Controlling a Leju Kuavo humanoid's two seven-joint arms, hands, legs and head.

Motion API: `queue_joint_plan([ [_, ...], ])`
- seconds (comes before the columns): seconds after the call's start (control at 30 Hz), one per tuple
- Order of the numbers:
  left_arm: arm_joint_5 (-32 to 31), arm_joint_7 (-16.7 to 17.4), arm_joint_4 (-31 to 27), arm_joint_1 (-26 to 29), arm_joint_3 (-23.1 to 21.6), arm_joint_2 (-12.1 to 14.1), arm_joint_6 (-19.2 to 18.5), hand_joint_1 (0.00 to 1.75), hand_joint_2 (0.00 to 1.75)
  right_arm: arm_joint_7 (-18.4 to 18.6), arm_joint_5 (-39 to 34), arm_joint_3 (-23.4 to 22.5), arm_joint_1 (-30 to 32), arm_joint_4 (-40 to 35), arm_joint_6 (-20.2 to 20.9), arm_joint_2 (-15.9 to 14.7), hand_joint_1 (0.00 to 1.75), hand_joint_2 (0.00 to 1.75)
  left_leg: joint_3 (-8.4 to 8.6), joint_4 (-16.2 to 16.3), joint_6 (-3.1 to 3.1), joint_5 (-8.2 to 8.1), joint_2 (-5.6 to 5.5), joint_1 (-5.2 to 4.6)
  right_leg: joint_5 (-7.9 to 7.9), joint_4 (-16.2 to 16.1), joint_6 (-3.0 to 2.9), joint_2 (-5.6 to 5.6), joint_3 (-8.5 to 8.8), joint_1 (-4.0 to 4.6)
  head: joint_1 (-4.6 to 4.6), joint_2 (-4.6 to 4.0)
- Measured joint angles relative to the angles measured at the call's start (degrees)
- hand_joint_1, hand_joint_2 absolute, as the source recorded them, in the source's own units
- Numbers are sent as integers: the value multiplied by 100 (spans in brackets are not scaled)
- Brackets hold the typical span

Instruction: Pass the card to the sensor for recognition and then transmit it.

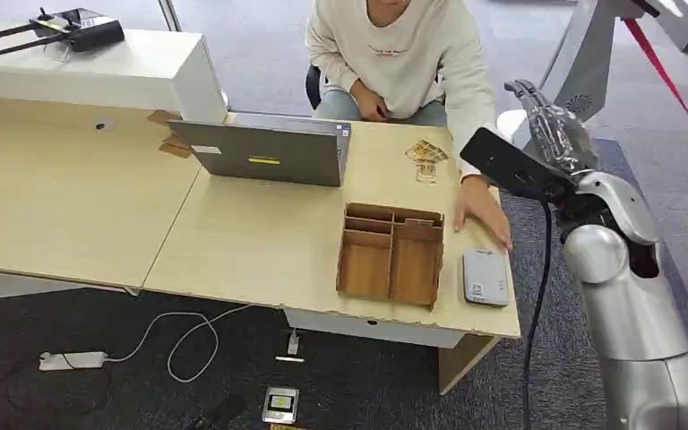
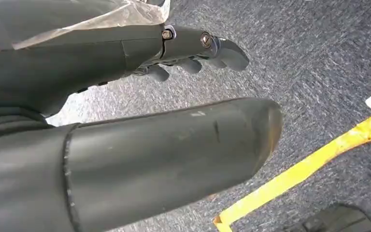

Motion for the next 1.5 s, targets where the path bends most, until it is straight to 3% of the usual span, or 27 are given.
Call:
queue_joint_plan([
  [0.4, -212, 98, -2, -134, -17, -89, -74, 0, 0, -376, 1045, 264, 383, -36, -590, 288, 0, 175, -3, -1, 0, 0, -1, 3, 0, 0, 0, 0, 2, 2, 0, 0],
  [0.8, -260, 131, -2, -185, -18, -120, -96, 0, 0, -428, 1259, 518, 485, 424, -864, 549, 0, 175, -4, -1, 0, 0, -1, 1, 0, 1, 0, 0, 1, 2, 2, 0],
  [1.0, -276, 149, -4, -196, -17, -120, -94, 0, 0, -692, 1493, 627, 520, 1288, -1970, 734, 0, 175, -6, -1, -1, 0, -4, 3, 0, 1, 0, -1, 1, 3, 0, 0],
  [1.07, -293, 149, -4, -198, -17, -120, -96, 0, 0, -760, 1495, 645, 517, 1584, -2166, 787, 0, 175, -6, -1, -1, 0, -4, 3, 0, 1, 0, -1, 1, 3, 0, 0],
  [1.5, -392, 186, -4, -201, -20, -122, -125, 0, 0, -704, 1478, 662, 513, 2614, -2253, 911, 0, 175, -5, -1, 0, 0, -2, 2, -1, 1, 0, -1, -3, 2, 0, 0],
])
